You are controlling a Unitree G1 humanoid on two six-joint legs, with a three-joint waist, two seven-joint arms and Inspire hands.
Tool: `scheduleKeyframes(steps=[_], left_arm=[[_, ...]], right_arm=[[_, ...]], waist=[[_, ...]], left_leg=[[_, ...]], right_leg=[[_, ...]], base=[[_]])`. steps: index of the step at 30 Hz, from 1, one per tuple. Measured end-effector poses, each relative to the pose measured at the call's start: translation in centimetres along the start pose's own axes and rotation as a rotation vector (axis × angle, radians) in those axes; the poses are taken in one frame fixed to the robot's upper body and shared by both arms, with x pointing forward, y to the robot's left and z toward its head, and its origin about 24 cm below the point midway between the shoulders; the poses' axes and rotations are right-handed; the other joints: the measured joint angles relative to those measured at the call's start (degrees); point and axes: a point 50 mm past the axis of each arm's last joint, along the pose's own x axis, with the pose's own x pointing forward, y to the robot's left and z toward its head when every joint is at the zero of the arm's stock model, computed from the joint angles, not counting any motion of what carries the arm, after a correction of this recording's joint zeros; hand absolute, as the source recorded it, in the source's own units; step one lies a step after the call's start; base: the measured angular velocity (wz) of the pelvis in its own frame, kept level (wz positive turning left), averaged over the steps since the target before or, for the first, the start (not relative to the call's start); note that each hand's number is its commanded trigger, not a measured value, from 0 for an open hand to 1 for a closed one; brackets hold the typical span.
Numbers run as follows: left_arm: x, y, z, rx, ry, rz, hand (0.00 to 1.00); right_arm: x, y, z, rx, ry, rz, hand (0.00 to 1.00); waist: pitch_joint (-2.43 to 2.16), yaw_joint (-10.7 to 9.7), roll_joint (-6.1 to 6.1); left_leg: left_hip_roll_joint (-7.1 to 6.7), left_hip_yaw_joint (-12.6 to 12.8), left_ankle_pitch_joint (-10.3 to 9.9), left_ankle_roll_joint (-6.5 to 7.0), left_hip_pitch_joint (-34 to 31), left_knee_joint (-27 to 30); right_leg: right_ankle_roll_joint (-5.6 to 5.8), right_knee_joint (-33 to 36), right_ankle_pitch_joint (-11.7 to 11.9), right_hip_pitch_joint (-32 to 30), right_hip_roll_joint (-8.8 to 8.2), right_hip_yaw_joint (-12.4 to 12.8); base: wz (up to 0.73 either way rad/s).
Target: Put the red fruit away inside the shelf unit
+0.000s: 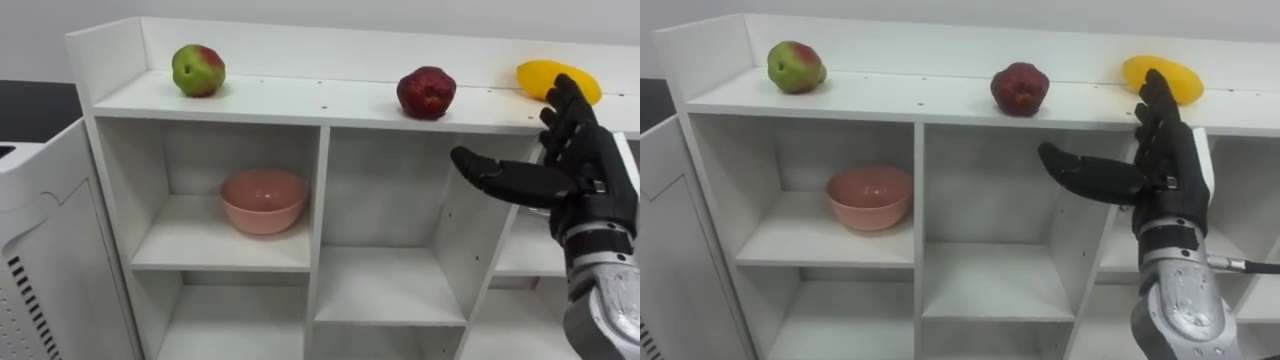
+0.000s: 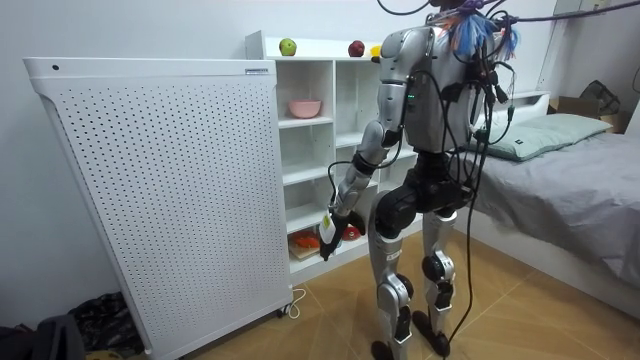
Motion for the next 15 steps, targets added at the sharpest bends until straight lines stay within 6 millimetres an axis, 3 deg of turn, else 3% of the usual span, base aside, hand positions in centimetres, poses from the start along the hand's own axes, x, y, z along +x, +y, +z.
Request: scheduleKeyframes(steps=[15], left_arm=[[0.08, 0.13, 0.60, 0.002, -0.005, 0.003, 0.00]], right_arm=[[0.22, 0.16, 0.32, 0.004, -0.009, -0.002, 0.00]], waist=[[-0.15, 0.0, 0.34]], left_leg=[[0.04, -0.1, 0.0, 0.01, -0.5, 0.0]], right_leg=[[-0.04, 0.7, 0.0, -0.8, 0.01, -0.1]], base=[[-0.01]])
